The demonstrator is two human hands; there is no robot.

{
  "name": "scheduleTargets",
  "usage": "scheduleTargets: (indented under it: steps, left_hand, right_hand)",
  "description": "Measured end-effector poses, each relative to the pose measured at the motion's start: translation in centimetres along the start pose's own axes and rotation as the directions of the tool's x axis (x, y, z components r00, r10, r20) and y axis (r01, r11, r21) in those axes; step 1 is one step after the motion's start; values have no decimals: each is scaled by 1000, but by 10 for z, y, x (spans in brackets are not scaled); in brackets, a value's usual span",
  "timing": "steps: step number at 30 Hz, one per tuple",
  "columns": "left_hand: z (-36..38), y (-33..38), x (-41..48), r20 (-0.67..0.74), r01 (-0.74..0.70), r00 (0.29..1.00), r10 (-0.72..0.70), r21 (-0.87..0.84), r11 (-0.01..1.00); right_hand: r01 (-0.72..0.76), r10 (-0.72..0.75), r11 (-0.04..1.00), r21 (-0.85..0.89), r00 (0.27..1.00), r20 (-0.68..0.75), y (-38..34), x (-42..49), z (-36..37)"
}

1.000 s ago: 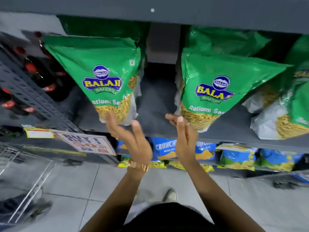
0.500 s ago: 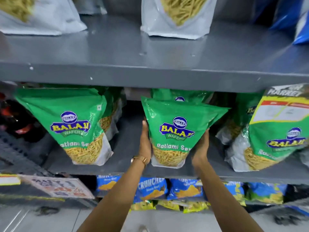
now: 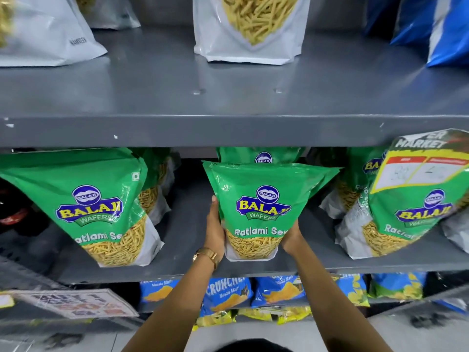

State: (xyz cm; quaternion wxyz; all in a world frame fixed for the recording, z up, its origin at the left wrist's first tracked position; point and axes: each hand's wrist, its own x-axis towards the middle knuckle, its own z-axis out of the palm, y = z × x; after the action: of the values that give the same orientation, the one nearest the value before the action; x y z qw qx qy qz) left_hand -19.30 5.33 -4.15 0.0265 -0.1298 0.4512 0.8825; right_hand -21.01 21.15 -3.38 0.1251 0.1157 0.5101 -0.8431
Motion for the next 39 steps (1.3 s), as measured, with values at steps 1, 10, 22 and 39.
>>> scheduleTargets:
  steps: [1, 10, 22, 39]
  left_hand:
    - [0, 0, 1, -5, 4, 1000, -4, -6, 1000]
    - [-2, -2, 5, -19, -16, 1000, 15, -63, 998]
    - [24, -23, -71, -322, -445, 744, 585, 414, 794]
    - [208, -140, -114, 67, -519, 801, 595, 572, 635]
  right_hand:
    - [-12, 13, 999, 36, 1000, -9, 0, -1, 1]
    - [14, -15, 997, 69, 1000, 4, -2, -2, 9]
    - [400, -421, 906, -143, 889, -182, -6, -39, -11]
    - [560, -637, 770, -305, 702, -318, -107, -135, -204]
